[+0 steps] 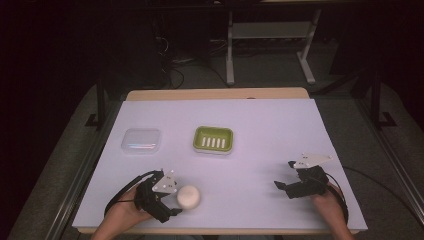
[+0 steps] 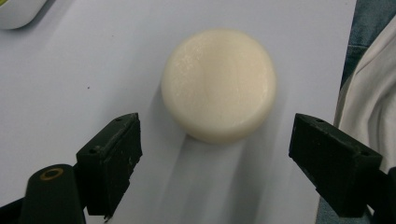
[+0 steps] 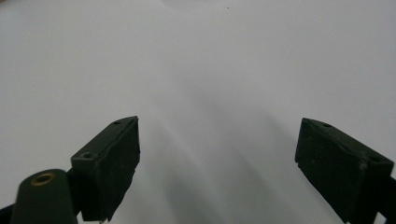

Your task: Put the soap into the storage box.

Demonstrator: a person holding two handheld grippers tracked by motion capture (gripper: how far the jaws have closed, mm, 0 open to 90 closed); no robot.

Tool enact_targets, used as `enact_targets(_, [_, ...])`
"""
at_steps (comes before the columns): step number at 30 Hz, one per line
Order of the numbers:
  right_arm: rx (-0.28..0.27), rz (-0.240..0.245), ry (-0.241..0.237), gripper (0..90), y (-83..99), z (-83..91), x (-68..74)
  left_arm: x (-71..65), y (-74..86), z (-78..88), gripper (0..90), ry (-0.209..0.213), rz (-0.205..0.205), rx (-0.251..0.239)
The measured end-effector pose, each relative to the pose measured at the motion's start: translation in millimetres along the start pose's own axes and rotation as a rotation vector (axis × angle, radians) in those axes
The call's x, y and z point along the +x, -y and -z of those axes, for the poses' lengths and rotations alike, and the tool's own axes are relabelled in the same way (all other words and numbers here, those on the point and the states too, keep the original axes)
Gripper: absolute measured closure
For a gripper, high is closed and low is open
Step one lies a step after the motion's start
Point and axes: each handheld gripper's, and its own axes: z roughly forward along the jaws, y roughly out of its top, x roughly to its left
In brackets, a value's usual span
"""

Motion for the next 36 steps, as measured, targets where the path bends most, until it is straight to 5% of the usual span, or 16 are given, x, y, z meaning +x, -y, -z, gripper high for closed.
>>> enact_targets(17, [0.009, 0.012, -0.016, 13.2, 0.0, -2.9, 2.1, 2.0, -19.3, -22.1, 17.3, 0.055, -0.042, 0.054])
enact_targets(36, [0.014, 0.012, -0.027, 13.2, -0.1, -3.4, 2.8, 6.5, -24.2, -34.9, 22.8, 0.067, -0.061, 0.104])
